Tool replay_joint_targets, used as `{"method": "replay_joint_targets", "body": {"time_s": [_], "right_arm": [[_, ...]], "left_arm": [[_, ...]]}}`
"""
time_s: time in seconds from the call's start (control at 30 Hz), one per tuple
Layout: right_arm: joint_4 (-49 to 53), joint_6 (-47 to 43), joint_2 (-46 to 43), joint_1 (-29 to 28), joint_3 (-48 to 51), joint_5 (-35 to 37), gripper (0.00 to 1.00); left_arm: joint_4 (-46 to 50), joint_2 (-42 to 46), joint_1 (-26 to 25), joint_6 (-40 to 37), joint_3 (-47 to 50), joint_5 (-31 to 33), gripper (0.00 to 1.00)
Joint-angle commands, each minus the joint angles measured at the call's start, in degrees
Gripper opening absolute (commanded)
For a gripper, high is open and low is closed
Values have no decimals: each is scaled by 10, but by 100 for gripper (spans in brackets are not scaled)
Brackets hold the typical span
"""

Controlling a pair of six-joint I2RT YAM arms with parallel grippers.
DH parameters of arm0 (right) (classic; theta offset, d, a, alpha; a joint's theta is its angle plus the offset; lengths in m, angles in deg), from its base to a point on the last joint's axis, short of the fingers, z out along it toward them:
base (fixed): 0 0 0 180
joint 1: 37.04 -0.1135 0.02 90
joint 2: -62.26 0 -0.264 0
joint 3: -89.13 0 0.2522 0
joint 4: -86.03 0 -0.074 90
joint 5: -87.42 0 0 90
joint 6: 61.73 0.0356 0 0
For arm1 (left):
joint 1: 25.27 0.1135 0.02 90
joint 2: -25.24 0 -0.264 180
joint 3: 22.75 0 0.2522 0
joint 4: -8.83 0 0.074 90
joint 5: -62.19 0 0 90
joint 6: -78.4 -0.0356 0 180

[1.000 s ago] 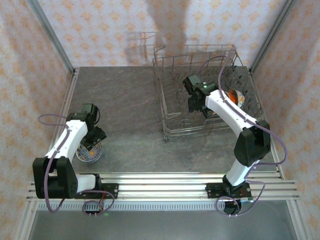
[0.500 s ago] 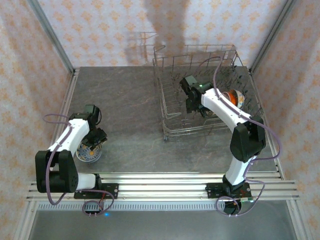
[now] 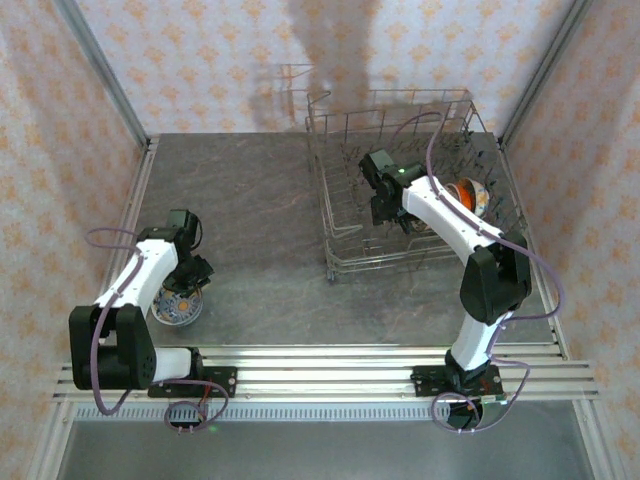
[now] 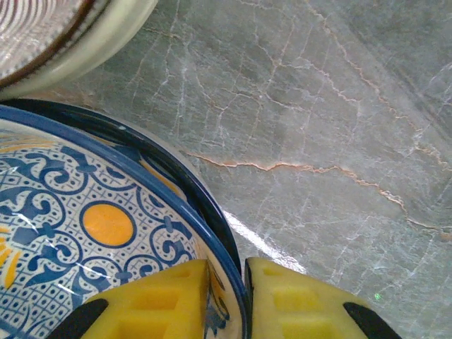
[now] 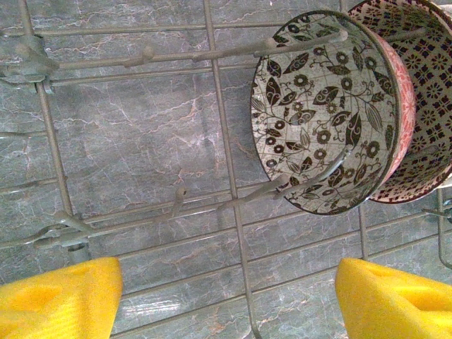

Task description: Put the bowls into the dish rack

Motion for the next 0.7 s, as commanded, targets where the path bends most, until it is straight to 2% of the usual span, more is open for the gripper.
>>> {"method": "replay_joint_targets", "body": {"time_s": [0.0, 0.33, 0.67], "right_arm": [[5, -2, 8, -4, -19, 9, 79], [5, -5, 14, -6, -24, 6, 79], [0, -5, 14, -7, -15, 9, 79]], "left_arm": [[17, 16, 5, -5, -3, 10, 23], [14, 15, 5, -7, 0, 8, 25], [18, 19, 5, -4, -4, 7, 13]]}}
